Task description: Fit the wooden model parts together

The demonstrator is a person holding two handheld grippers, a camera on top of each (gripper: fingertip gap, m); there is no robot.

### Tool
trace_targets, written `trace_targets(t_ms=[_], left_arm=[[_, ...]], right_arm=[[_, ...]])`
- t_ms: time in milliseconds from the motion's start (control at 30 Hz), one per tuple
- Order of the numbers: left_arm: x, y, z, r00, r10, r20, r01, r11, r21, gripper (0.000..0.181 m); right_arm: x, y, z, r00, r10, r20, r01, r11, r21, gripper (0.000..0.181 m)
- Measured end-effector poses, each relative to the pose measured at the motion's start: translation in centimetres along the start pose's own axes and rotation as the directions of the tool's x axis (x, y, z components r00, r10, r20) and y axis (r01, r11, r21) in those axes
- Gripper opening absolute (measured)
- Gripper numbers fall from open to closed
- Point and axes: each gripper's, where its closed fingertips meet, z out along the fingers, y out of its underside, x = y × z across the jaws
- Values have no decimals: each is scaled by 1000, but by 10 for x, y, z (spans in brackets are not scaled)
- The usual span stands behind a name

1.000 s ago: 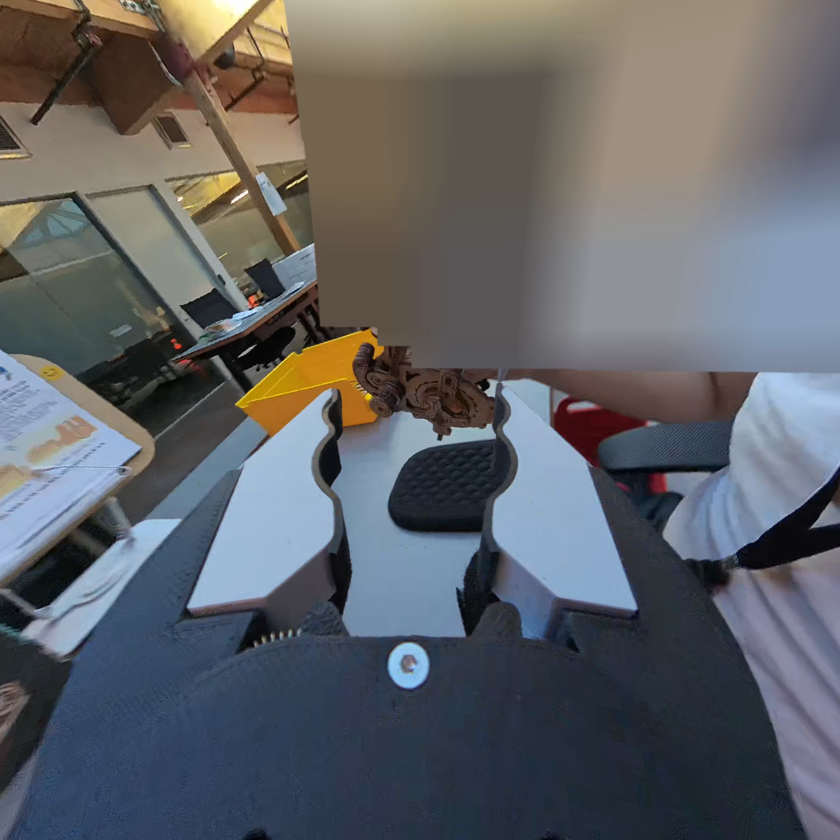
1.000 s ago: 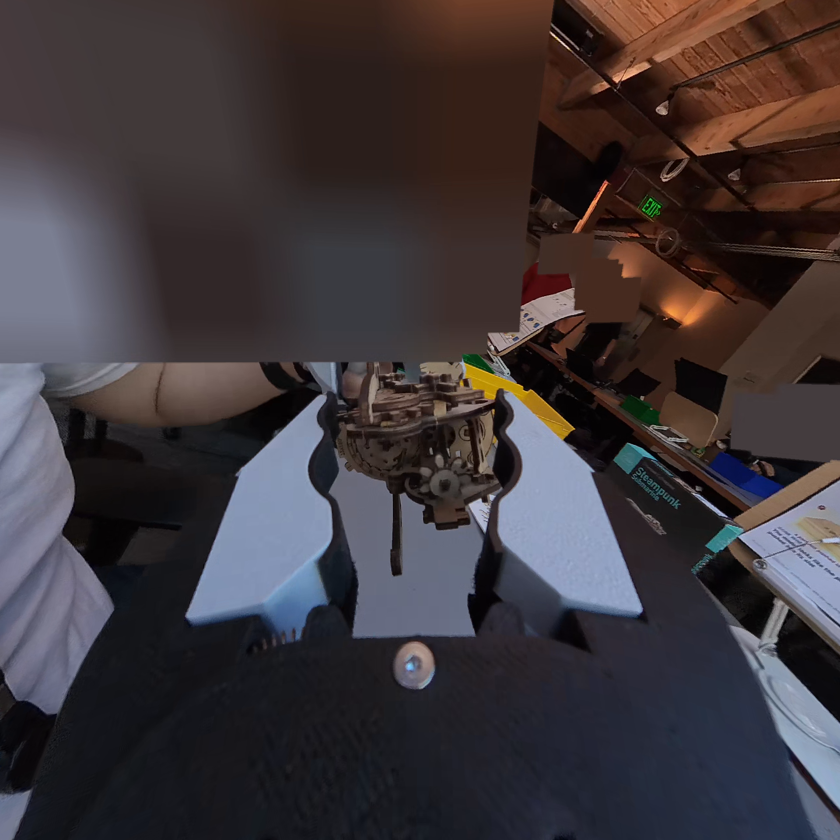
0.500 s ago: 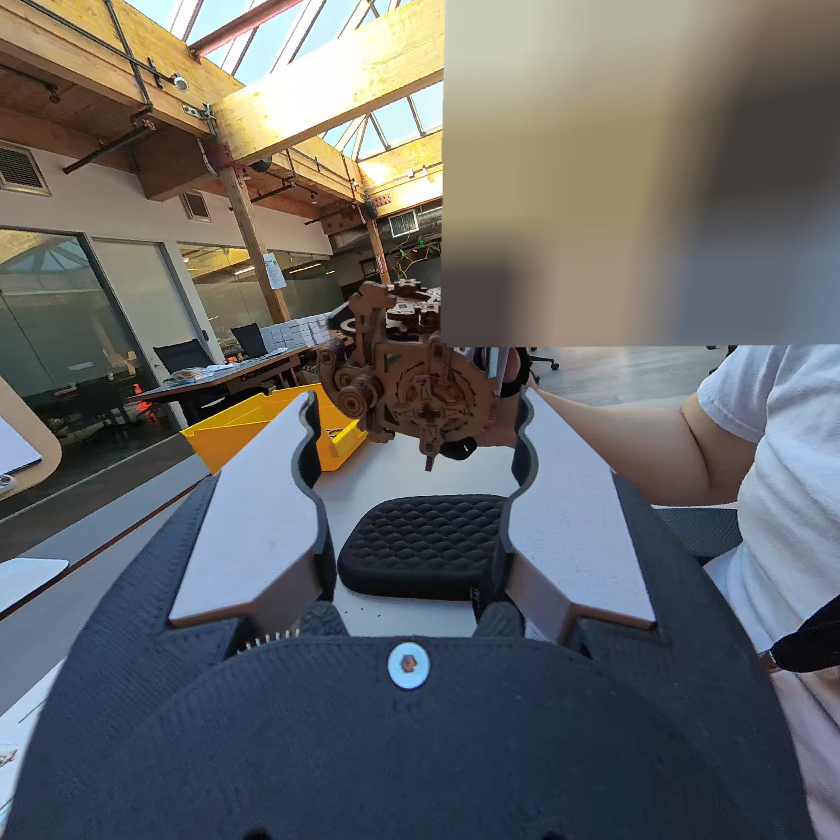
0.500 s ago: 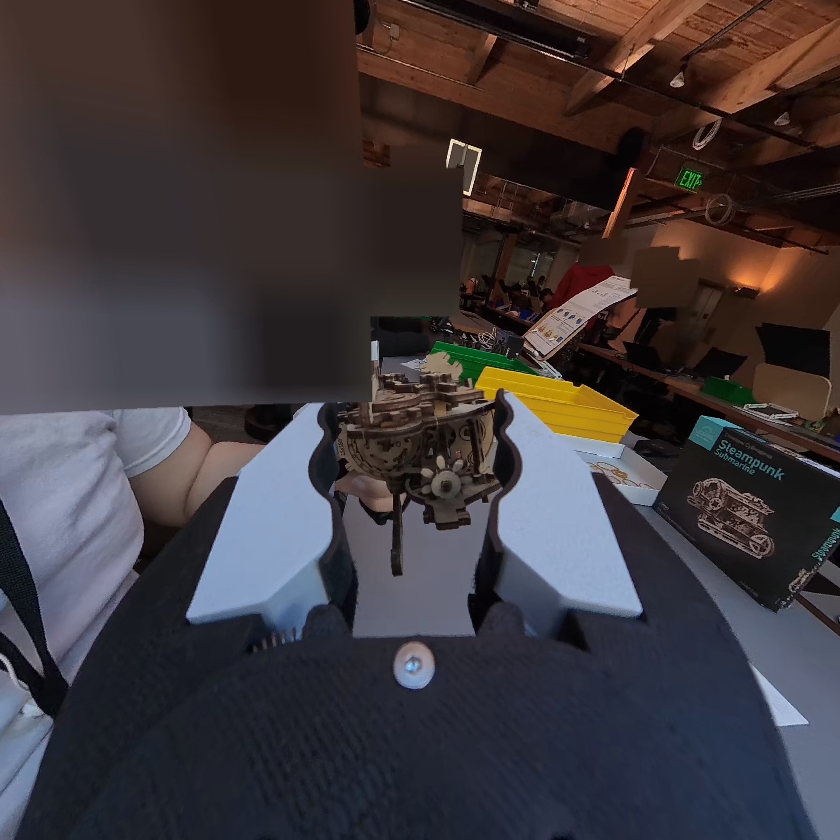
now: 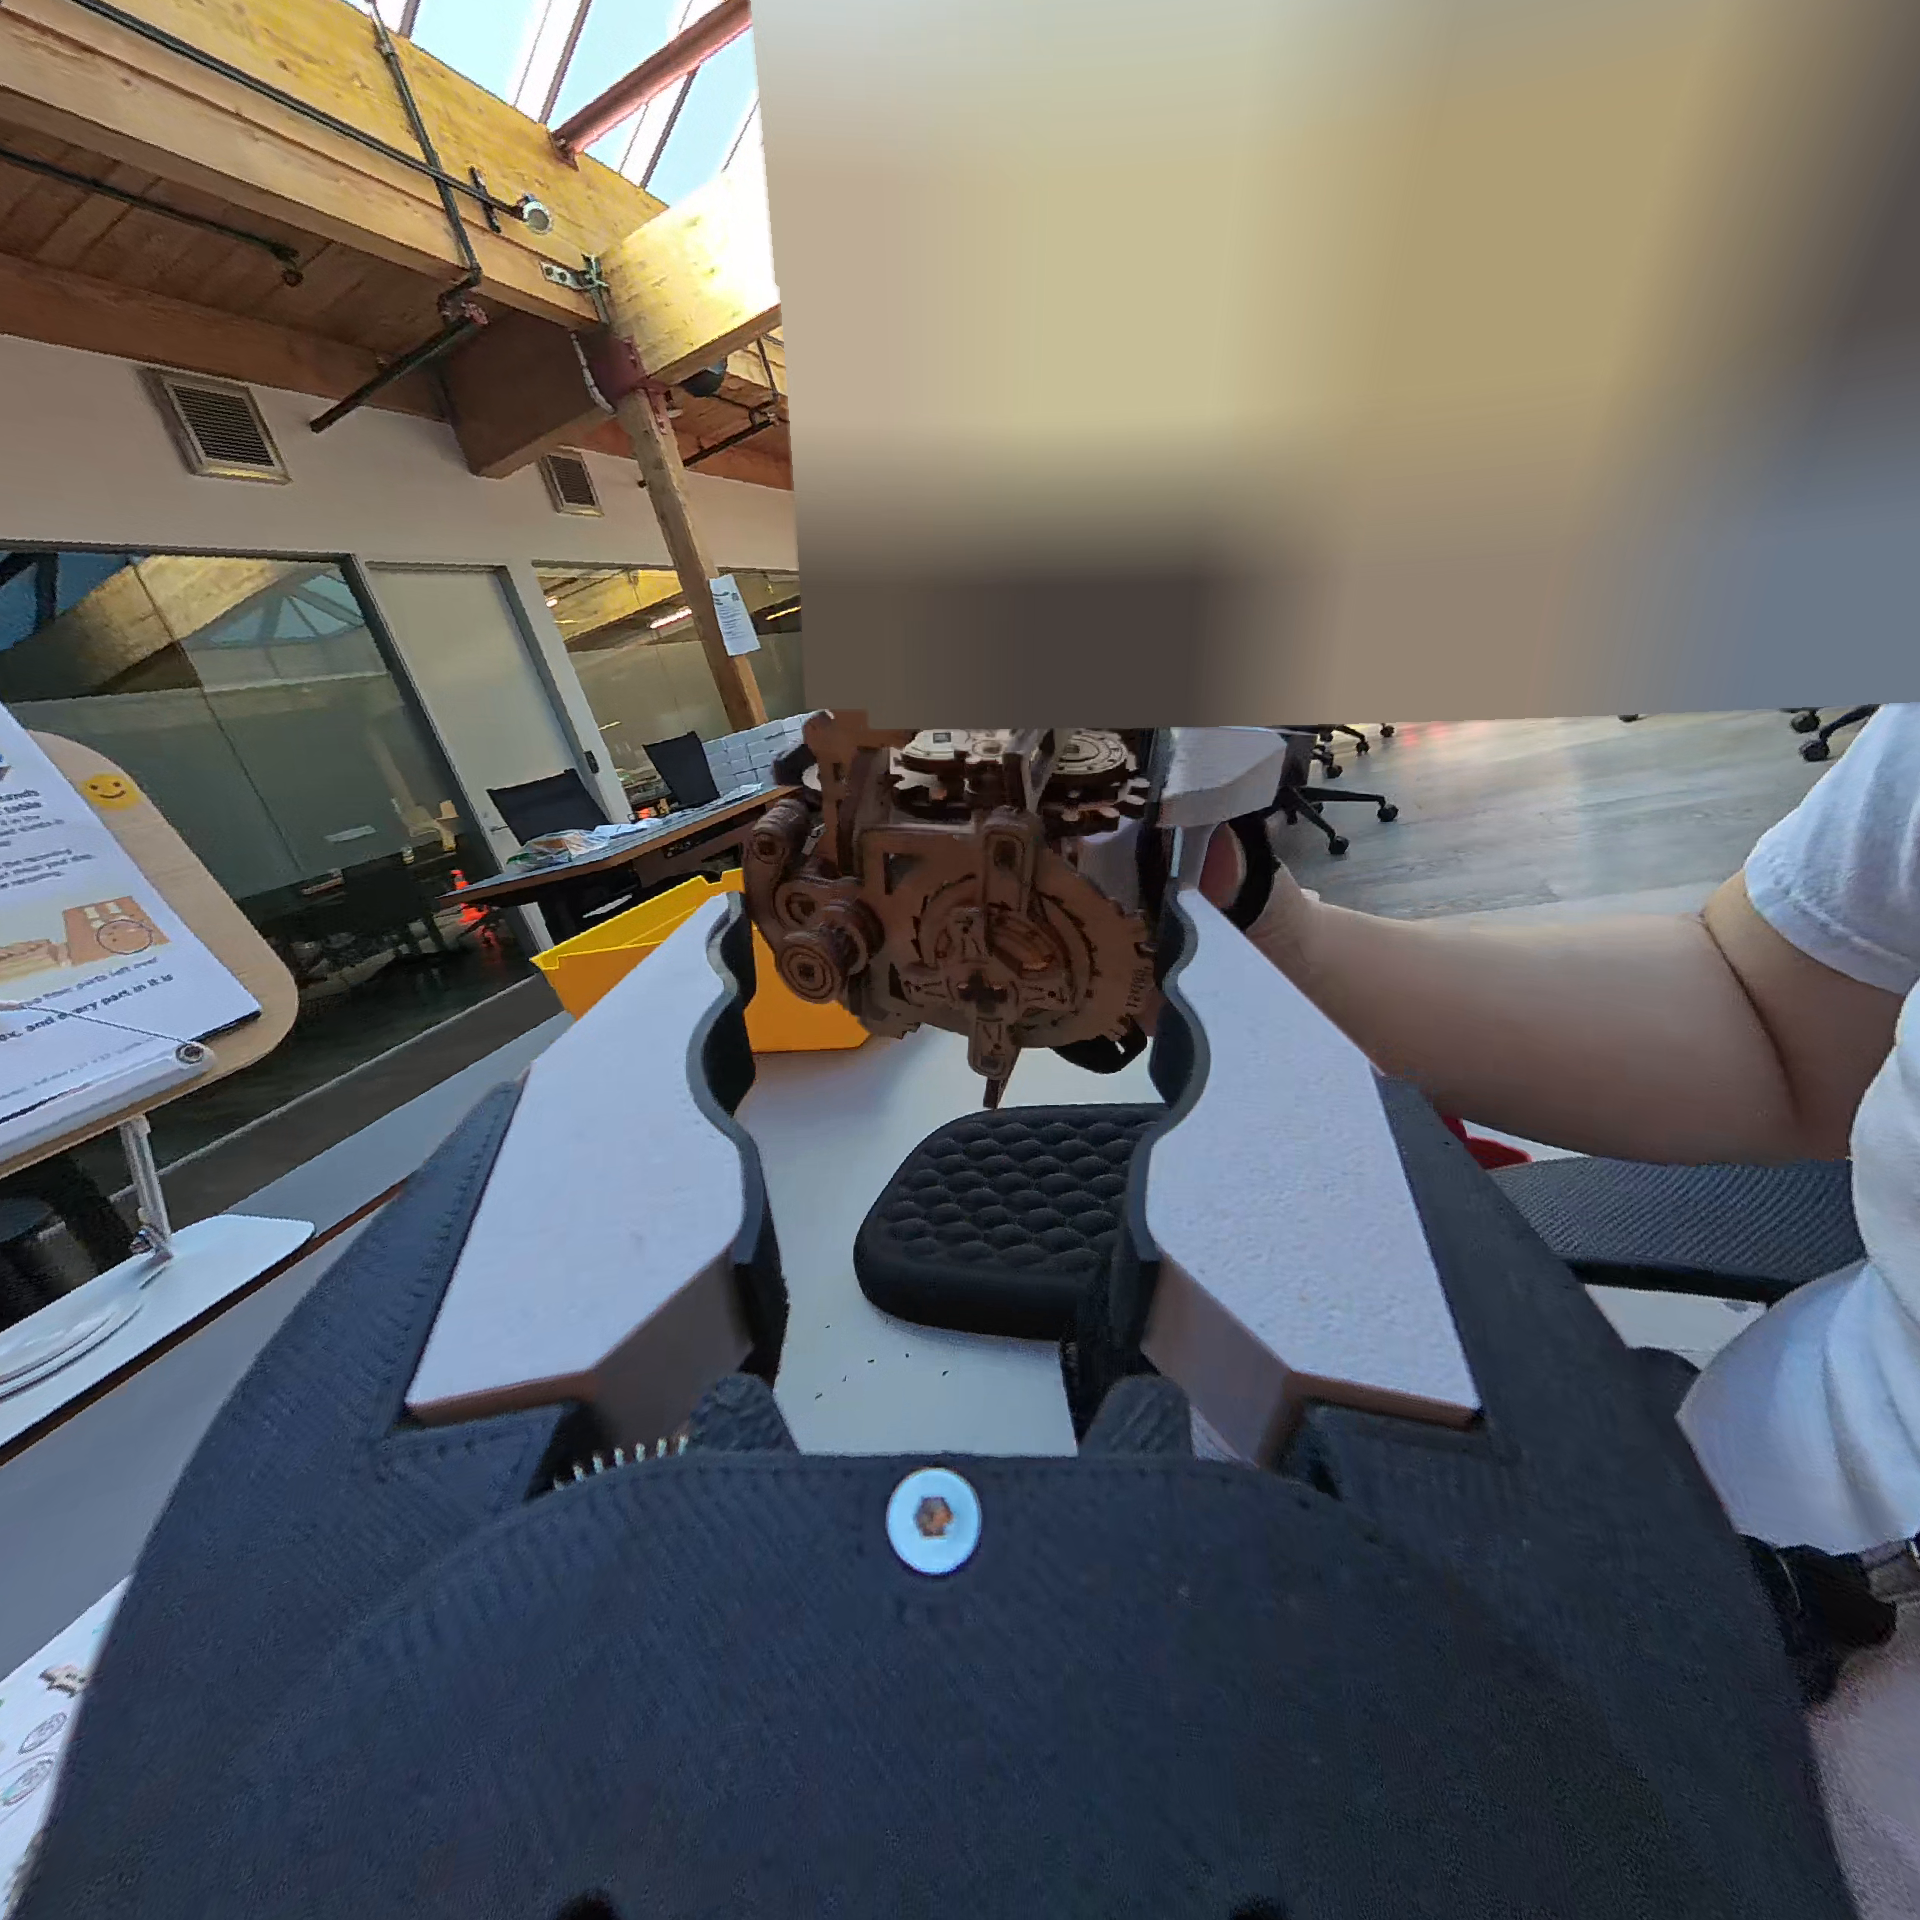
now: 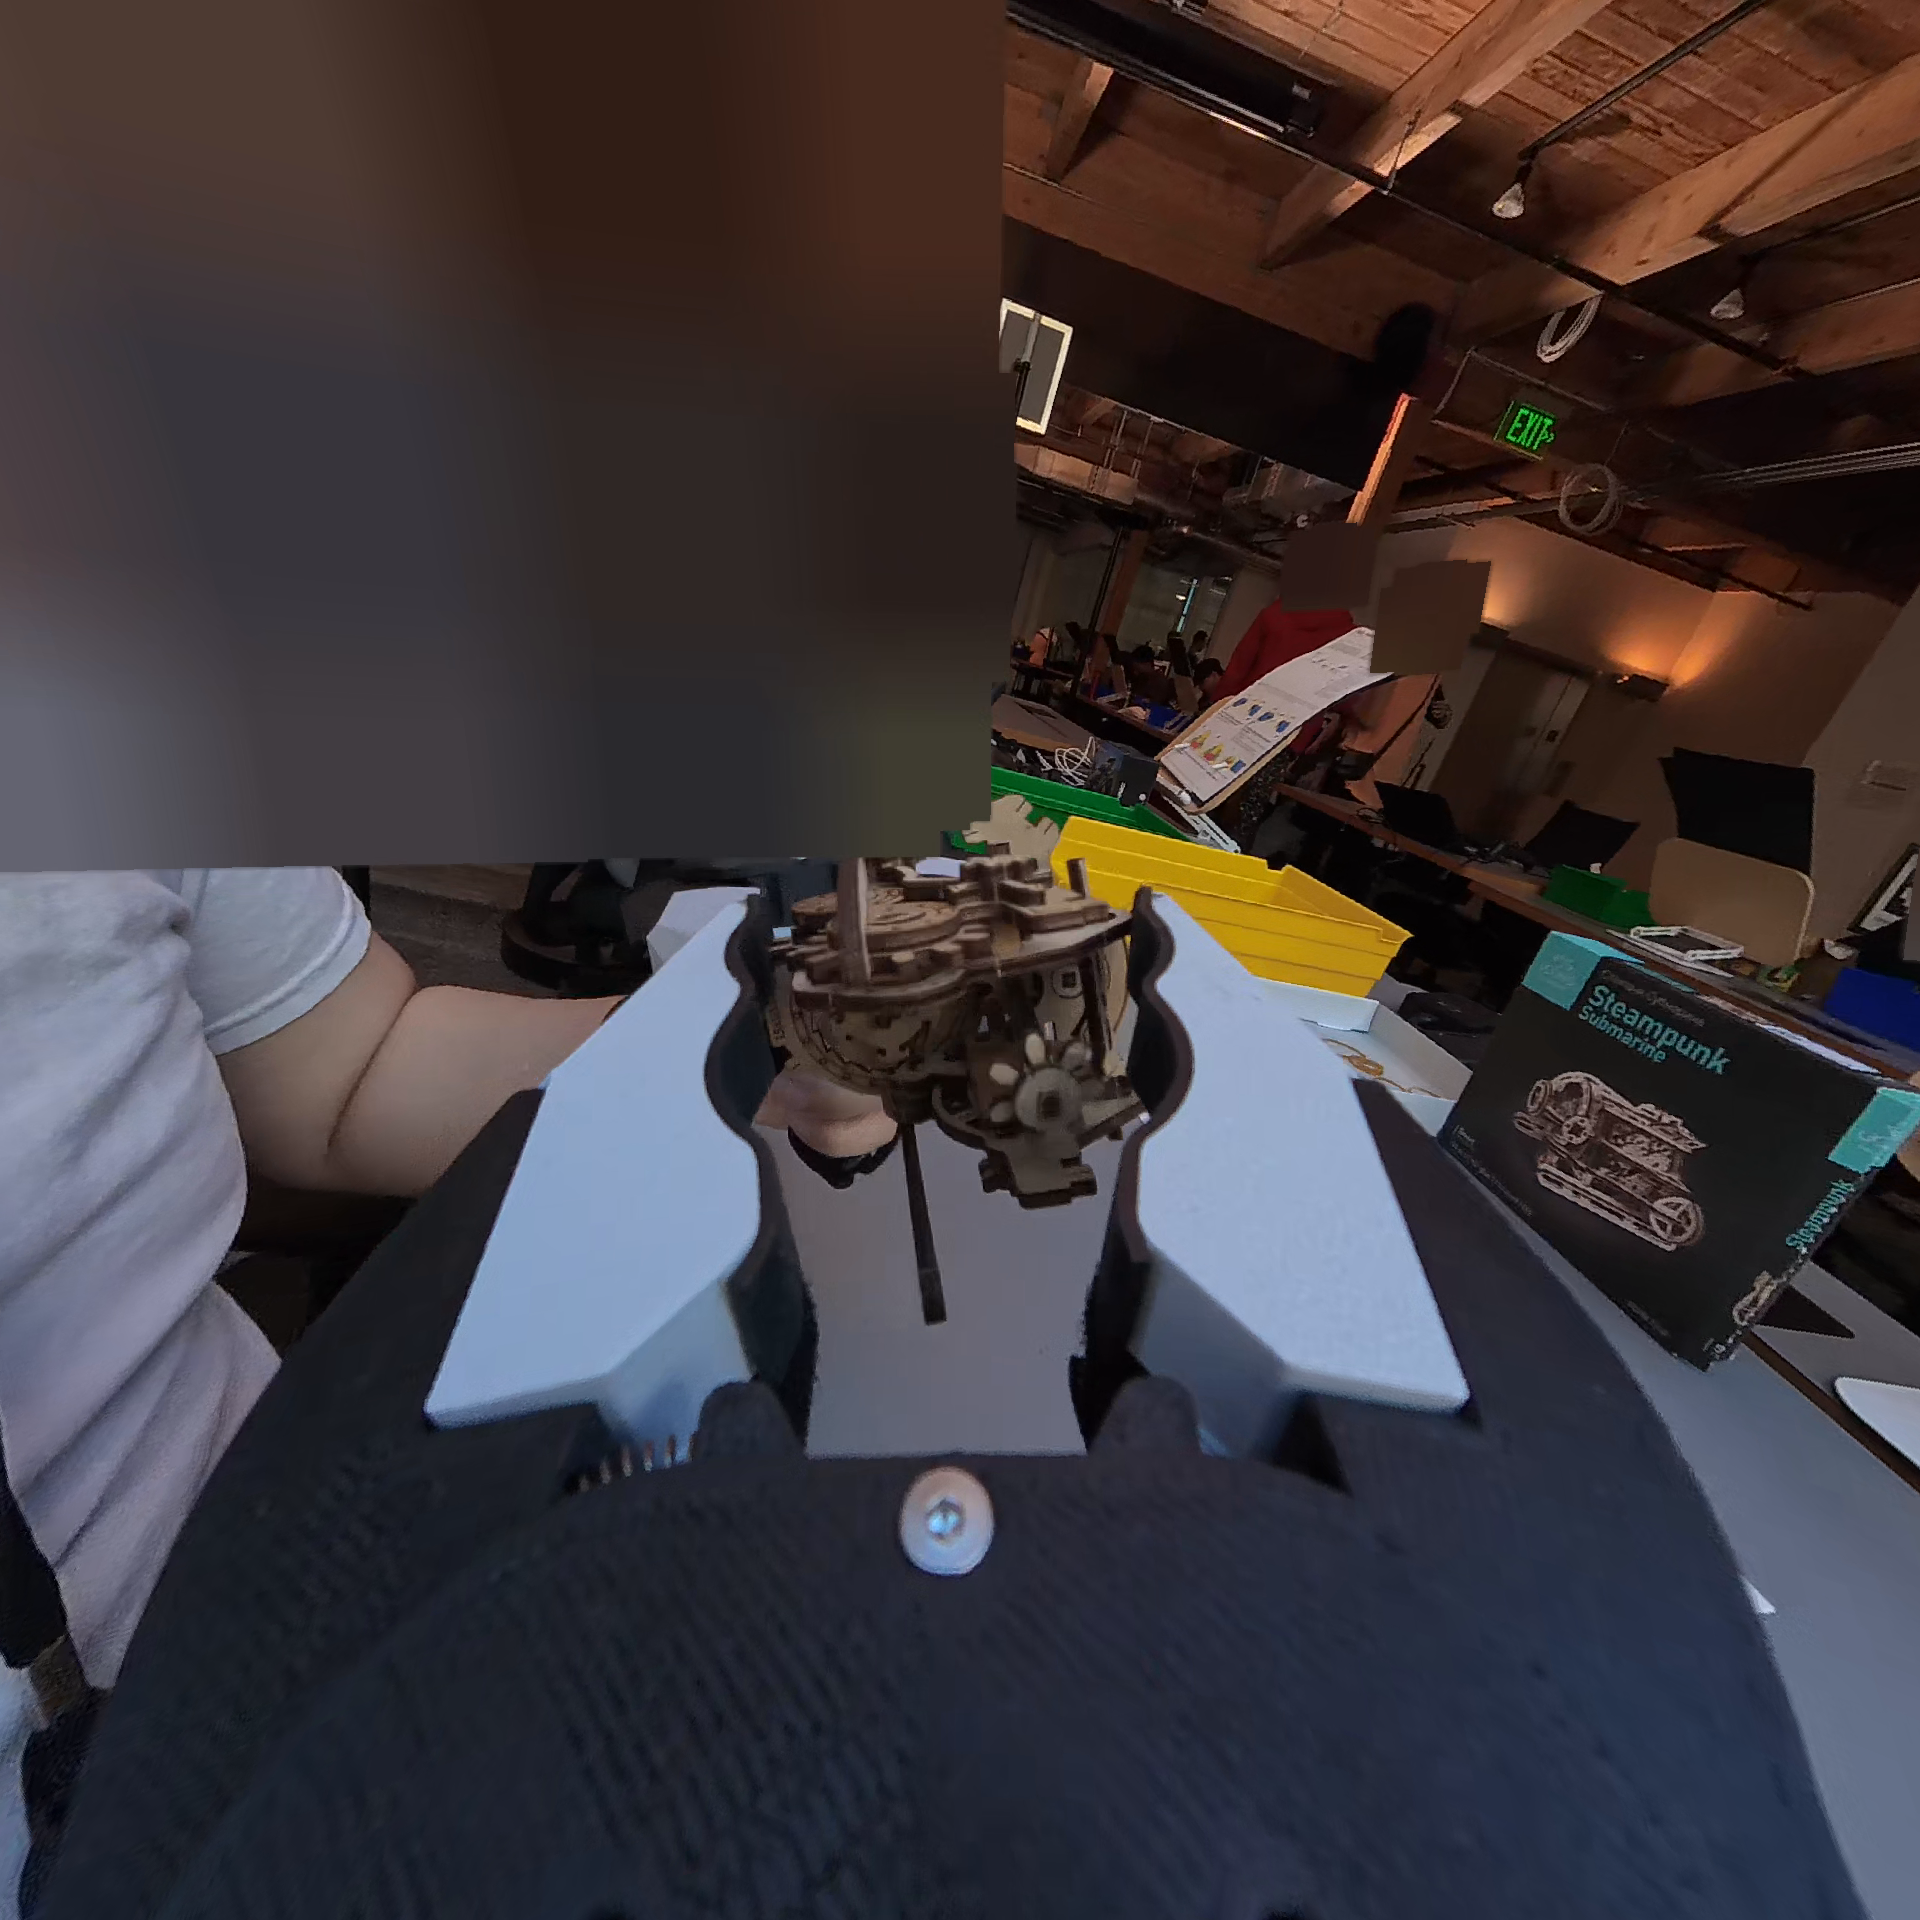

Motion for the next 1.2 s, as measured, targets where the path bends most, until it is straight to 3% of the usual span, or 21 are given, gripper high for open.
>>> trace_targets(t_ms=[233, 633, 967, 1200], left_arm=[[-1, -8, -3, 998, -68, 8, 67, 996, 60, 75], [-4, 4, 1, 994, -101, 48, 99, 994, 39, 76], [-36, 53, 2, 952, -298, 70, 304, 945, -117, 76], [-37, 57, -5, 955, -291, 60, 296, 949, -112, 76]], right_arm=[[0, -1, -2, 999, -35, -27, 36, 999, 28, 67], [4, 6, -4, 998, -25, -63, 26, 999, 24, 68], [43, 53, -4, 960, 257, -112, -255, 966, 31, 67], [41, 63, -1, 963, 243, -115, -244, 970, 3, 67]])
